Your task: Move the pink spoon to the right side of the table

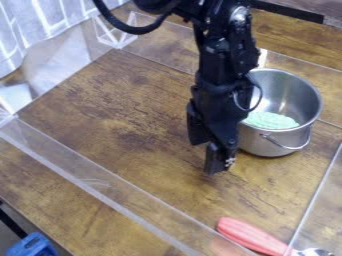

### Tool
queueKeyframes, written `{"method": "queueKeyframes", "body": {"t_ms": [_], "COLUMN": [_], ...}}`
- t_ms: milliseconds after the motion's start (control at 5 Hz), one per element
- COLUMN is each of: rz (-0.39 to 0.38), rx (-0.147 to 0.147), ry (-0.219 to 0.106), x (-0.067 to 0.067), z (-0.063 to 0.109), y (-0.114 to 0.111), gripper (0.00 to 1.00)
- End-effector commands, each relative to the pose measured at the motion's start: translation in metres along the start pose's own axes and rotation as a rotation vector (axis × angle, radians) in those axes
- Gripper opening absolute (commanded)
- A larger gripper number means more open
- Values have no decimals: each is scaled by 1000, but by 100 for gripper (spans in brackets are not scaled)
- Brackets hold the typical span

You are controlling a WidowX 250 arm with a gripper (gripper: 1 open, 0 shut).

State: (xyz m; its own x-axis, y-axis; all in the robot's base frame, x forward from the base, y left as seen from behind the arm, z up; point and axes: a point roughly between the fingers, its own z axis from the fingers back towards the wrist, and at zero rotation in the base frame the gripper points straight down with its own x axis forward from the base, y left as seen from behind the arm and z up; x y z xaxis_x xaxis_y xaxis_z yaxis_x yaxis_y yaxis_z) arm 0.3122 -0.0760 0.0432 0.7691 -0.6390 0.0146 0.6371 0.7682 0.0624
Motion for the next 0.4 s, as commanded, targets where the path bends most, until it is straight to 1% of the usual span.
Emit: {"method": "queueKeyframes", "body": {"t_ms": [0, 200], "rz": [-26, -55], "rx": [22, 21], "ry": [-45, -47], "x": [-2, -3], "z": [-2, -12], "y": [14, 24], "gripper": [0, 0]}}
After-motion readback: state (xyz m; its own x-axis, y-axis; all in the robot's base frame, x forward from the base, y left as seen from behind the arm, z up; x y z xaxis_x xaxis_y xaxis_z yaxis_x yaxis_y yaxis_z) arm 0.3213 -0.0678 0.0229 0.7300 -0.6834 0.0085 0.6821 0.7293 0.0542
